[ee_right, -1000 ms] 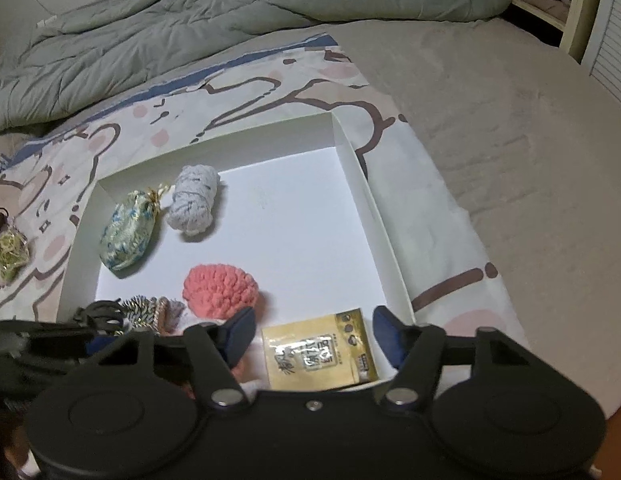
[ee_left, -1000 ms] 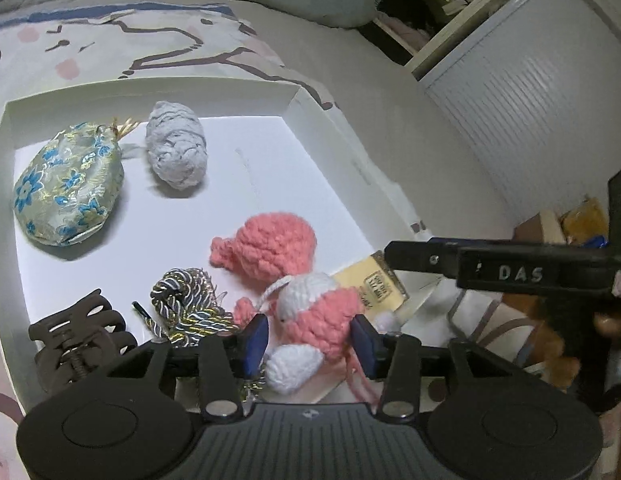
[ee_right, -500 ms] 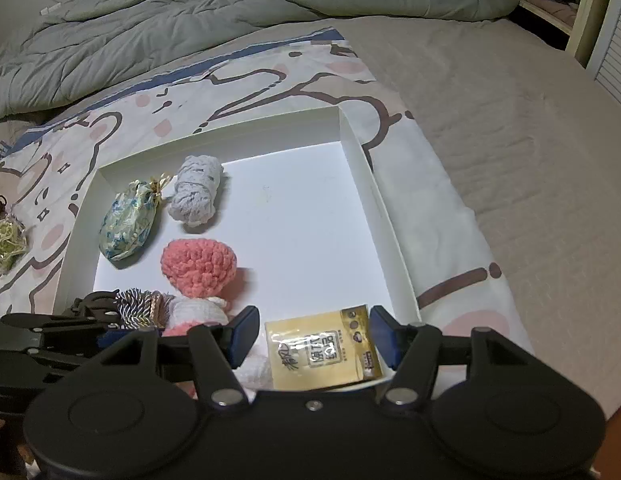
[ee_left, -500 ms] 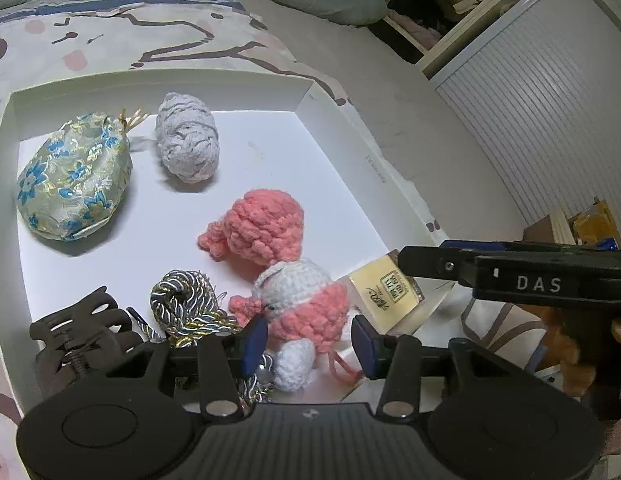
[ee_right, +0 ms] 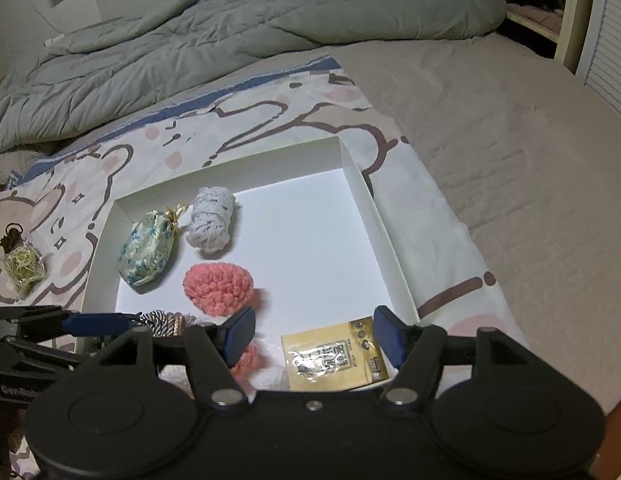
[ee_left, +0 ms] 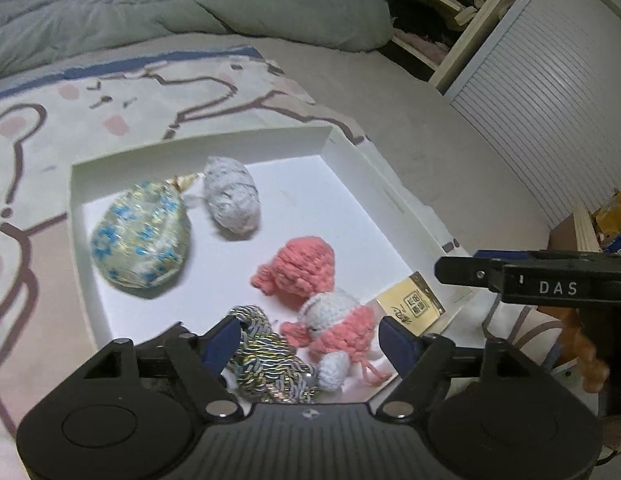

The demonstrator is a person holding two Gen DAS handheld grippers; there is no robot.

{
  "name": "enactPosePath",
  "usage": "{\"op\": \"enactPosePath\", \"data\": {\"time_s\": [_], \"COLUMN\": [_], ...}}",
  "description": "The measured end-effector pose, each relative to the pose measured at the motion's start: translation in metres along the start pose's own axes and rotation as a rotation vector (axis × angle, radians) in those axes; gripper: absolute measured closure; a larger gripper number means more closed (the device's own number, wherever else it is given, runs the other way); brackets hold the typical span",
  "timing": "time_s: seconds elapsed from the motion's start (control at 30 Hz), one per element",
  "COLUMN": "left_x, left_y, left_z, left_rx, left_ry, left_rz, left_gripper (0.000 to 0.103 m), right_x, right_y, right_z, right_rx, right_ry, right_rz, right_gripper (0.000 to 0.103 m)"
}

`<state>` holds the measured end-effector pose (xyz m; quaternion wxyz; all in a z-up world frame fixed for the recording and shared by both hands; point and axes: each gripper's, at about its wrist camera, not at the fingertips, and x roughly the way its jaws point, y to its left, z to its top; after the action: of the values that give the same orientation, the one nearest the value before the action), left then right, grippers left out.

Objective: Organize objects
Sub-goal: 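Lower and release the doll in the box with the left tool while the right tool releases the tissue pack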

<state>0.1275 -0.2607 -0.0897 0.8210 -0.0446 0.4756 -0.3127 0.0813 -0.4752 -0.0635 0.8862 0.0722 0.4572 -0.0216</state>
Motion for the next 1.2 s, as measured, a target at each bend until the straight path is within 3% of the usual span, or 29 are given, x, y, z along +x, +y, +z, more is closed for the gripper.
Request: {"op": "enactPosePath", "data": {"time_s": [0.23,0.53,0.9,1.2], "left_x": [-0.024,-0.055,-0.074,-0.090], "left_y": [0.007,0.015,0.020,0.033], "left_z": [-0.002,-0.004,-0.007,-0.008], "left_rx": [0.019,0.036,0.037,0.024], "left_ry": [-0.036,-0.095,-0.120,-0.149], "left_rz": [0.058,0.099,0.130,0.159], "left_gripper": [0.020,0.000,0.000,0.000], "right_x": [-0.014,-0.033,-0.049,-0.048], "right_y": [0.006,0.020,0.032,0.042], "right_z": [-0.002,-0.006,-0.016,-0.014], "right_rx": [-0.001,-0.025,-0.062,-0.072], "right_ry": [-0.040,-0.084,-0.138,-0.156], "right_rz": [-0.008,-0.009,-0.034,-0.047], "right_gripper": [0.029,0.018,0.000,0.000]}}
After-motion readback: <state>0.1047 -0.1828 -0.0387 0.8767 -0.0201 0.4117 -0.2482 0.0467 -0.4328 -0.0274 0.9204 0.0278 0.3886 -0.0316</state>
